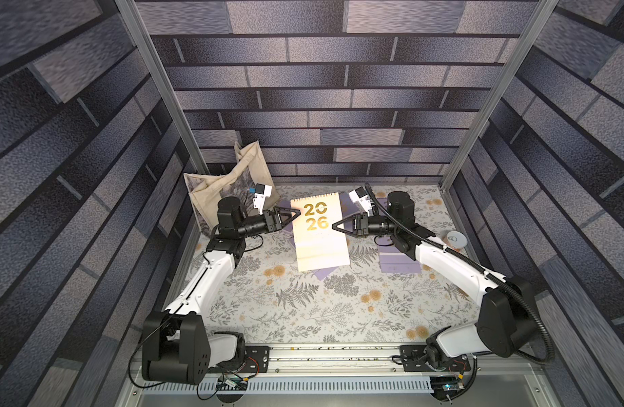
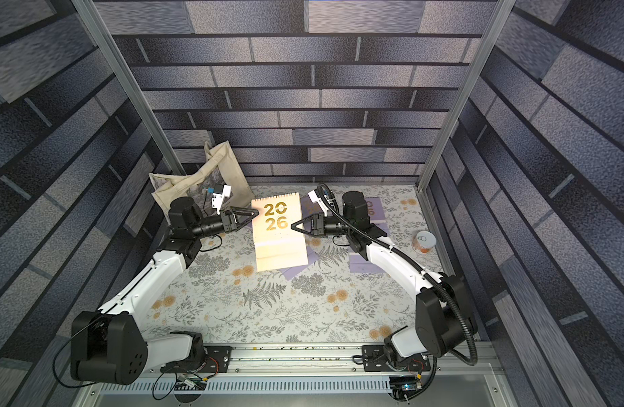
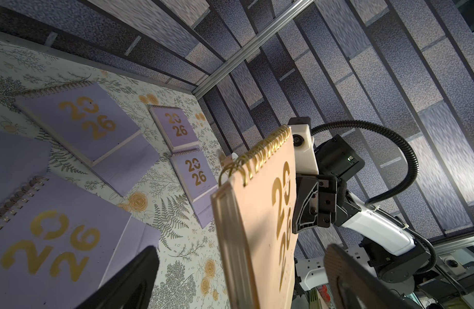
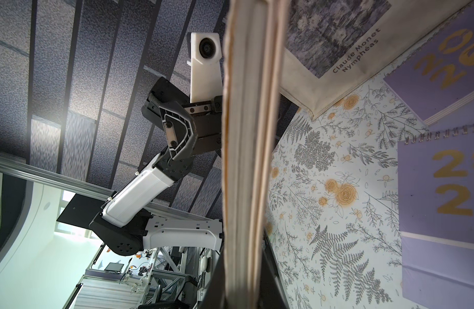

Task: Stack the calendars
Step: Pick up the calendar at the center of the board.

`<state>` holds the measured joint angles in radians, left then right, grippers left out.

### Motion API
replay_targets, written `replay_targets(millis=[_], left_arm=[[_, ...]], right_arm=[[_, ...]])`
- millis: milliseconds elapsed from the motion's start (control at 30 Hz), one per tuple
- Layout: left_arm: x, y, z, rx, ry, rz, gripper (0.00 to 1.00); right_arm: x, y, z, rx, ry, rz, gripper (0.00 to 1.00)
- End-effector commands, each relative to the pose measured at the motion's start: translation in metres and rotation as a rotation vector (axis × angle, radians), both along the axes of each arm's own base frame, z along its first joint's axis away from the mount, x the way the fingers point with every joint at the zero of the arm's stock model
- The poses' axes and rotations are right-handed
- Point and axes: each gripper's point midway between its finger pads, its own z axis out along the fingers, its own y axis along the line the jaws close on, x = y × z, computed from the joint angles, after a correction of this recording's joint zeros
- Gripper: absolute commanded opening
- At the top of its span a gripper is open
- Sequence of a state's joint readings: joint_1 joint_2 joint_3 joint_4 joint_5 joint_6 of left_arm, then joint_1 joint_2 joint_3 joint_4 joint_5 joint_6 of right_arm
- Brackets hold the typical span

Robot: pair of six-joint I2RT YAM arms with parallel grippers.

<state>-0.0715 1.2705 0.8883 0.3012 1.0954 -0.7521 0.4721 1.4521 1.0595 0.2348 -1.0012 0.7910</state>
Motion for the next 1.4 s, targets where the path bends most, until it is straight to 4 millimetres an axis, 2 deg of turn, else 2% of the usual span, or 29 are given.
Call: replay_targets(millis=[0, 133, 333, 433, 500, 567, 833, 967, 1100, 1200, 1233, 1300, 1367], left_arm=[[-0.004, -0.007, 0.016, -0.020, -0.073, -0.050, 0.93], [-0.009, -0.016, 0.021, -0.028, -0.079, -0.093, 0.87], [-0.016, -0.025, 0.030, -0.062, -0.083, -0.152, 0.78], [-0.020, -0.026, 0.034, -0.062, -0.095, -0.160, 0.74], [-0.022, -0.026, 0.037, -0.063, -0.103, -0.163, 0.67], [-0.023, -0.025, 0.039, -0.064, -0.108, -0.156, 0.64], [-0.029, -0.027, 0.050, -0.073, -0.134, -0.174, 0.50], [-0.032, -0.030, 0.050, -0.077, -0.136, -0.190, 0.37], [-0.035, -0.032, 0.052, -0.080, -0.143, -0.198, 0.32], [-0.039, -0.033, 0.056, -0.080, -0.164, -0.200, 0.12], [-0.039, -0.032, 0.056, -0.078, -0.167, -0.193, 0.01], [-0.039, -0.031, 0.056, -0.074, -0.173, -0.196, 0.00], [-0.040, -0.032, 0.058, -0.073, -0.171, -0.211, 0.00]], right_arm=[[-0.008, -0.004, 0.038, 0.061, -0.124, 0.032, 0.00], [-0.008, -0.004, 0.037, 0.065, -0.144, 0.041, 0.00], [-0.013, -0.003, 0.048, 0.086, -0.220, 0.090, 0.00], [-0.010, -0.005, 0.050, 0.088, -0.246, 0.078, 0.00], [-0.006, -0.007, 0.050, 0.087, -0.253, 0.063, 0.00], [-0.004, -0.007, 0.050, 0.089, -0.256, 0.066, 0.00], [0.006, -0.008, 0.042, 0.080, -0.251, 0.041, 0.00], [0.009, -0.008, 0.043, 0.082, -0.256, 0.040, 0.00], [0.012, -0.006, 0.043, 0.085, -0.254, 0.039, 0.00], [0.015, -0.005, 0.038, 0.079, -0.242, 0.039, 0.00], [0.016, -0.005, 0.036, 0.074, -0.236, 0.035, 0.00], [0.017, -0.005, 0.032, 0.066, -0.228, 0.035, 0.09], [0.019, -0.006, 0.029, 0.054, -0.225, 0.019, 0.26]])
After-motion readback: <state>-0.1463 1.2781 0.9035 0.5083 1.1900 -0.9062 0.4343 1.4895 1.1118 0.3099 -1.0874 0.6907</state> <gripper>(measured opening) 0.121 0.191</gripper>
